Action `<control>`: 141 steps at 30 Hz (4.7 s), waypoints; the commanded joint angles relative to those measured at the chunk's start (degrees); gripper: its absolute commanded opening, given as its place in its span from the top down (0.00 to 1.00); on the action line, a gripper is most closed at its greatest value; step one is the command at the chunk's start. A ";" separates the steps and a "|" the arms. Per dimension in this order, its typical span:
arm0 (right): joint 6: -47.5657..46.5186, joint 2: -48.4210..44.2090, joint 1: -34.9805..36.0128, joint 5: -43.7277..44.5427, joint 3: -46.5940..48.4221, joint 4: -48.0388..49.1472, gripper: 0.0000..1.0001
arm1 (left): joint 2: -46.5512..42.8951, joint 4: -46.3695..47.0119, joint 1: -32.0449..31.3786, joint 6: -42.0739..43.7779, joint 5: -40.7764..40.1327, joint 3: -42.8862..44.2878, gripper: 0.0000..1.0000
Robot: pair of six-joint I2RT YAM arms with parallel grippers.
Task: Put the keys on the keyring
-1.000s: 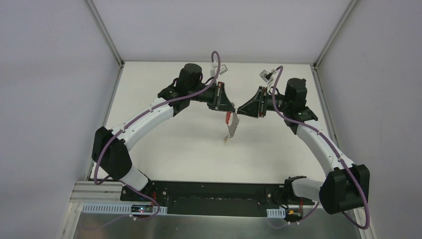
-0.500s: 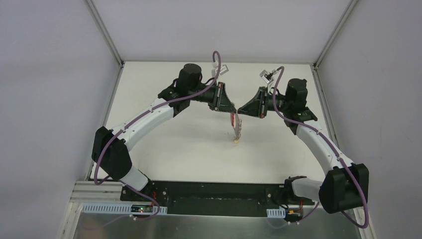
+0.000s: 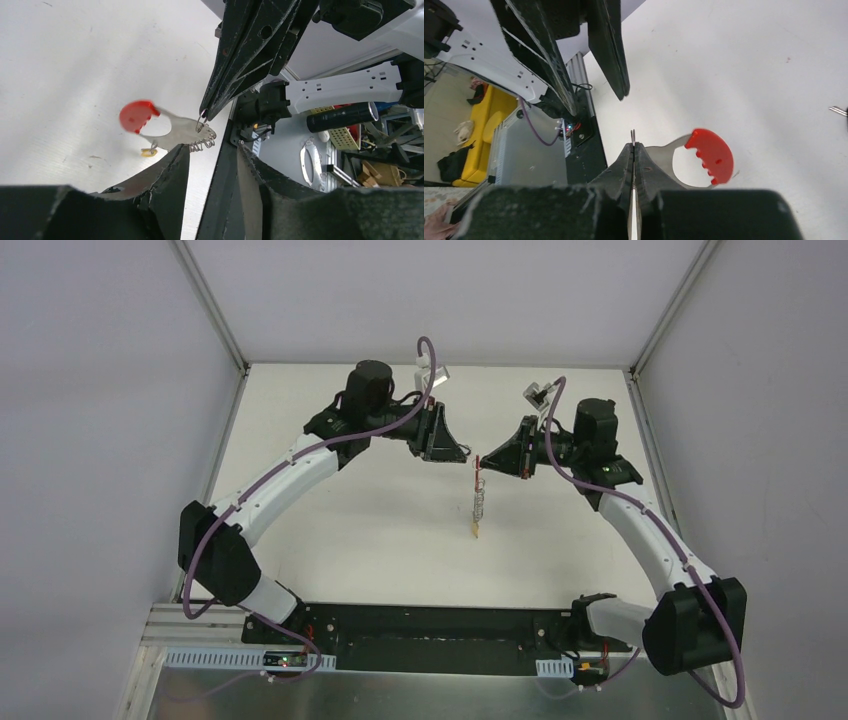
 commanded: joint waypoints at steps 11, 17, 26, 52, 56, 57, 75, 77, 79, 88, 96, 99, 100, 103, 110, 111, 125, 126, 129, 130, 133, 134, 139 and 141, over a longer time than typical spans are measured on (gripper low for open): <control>-5.22 -4.83 2.79 27.55 8.61 -12.21 1.00 | 0.14 -6.72 1.06 5.43 -9.31 5.85 0.51; -5.99 -4.63 6.62 38.89 10.46 -14.81 1.00 | 2.19 -9.09 1.01 6.78 -14.16 7.66 0.53; -7.37 -4.39 11.10 50.77 11.86 -16.47 1.00 | 6.64 -12.30 1.06 10.56 -18.15 11.70 0.54; -8.84 -4.48 15.76 58.45 10.30 -14.69 1.00 | 15.15 -10.03 -0.42 11.00 -8.29 19.01 0.59; -8.92 -4.56 15.74 53.15 9.34 -13.79 1.00 | 15.17 -9.94 -0.79 12.06 -5.62 19.80 0.61; -9.10 -4.57 15.72 52.05 9.10 -13.61 1.00 | 15.15 -9.93 -0.79 12.33 -4.84 19.97 0.63; -8.49 -4.33 9.57 28.62 5.69 -9.56 1.00 | 12.04 -11.20 -0.79 19.56 7.71 16.45 0.69; -7.86 -4.02 8.60 26.18 5.35 -8.70 1.00 | 11.02 -10.46 -0.79 20.24 8.88 14.91 0.68; -7.18 -3.80 7.69 23.64 5.00 -7.85 1.00 | 10.01 -10.30 -0.79 21.21 9.46 13.44 0.66; -2.92 -2.05 4.70 12.04 3.69 -2.37 1.00 | 6.94 -5.82 -0.70 20.21 9.69 8.09 0.63; -1.74 -1.85 2.96 5.94 2.06 1.00 1.00 | 5.51 -4.41 -0.25 19.85 9.03 6.54 0.64; -0.26 -2.01 2.49 4.27 1.48 1.98 1.00 | 4.93 -3.10 0.21 19.13 8.99 5.81 0.66; -0.25 -2.03 2.47 3.73 1.27 2.25 1.00 | 4.82 -2.61 0.34 18.73 9.06 5.53 0.67; 0.17 -2.11 2.29 3.17 0.91 3.13 1.00 | 4.60 -0.70 0.35 17.12 9.47 4.61 0.70; 2.47 -1.60 2.03 2.65 0.08 5.97 1.00 | 5.05 3.48 0.01 13.56 9.79 3.20 0.77; 2.74 -1.58 1.99 2.52 -0.09 6.36 1.00 | 5.12 4.03 0.00 13.15 9.72 3.09 0.78; 3.62 -1.00 1.70 2.13 -1.05 8.30 1.00 | 5.60 6.59 0.00 9.91 10.60 2.77 0.92; 3.62 -1.05 1.67 2.21 -1.05 8.31 1.00 | 5.57 6.59 0.00 9.92 10.73 2.65 0.92; 3.62 -1.15 1.50 2.27 -1.04 8.24 1.00 | 5.33 6.63 0.00 10.06 10.94 2.05 0.90; 3.62 -1.14 1.42 2.32 -1.05 8.30 1.00 | 5.17 6.61 0.00 10.22 10.97 1.87 0.89; 3.65 -1.23 1.16 2.21 -1.04 8.35 1.00 | 4.85 6.60 0.00 10.48 11.35 1.29 0.84; 3.73 -1.27 1.08 2.20 -0.97 8.31 1.00 | 4.68 6.59 0.00 10.46 11.52 1.04 0.82; 3.97 -1.46 0.72 2.06 -0.96 8.37 1.00 | 4.07 8.91 0.00 10.29 11.69 -0.36 0.78; 4.33 -1.41 0.73 1.87 -1.10 8.71 1.00 | 4.07 10.04 0.00 9.53 11.47 -0.71 0.80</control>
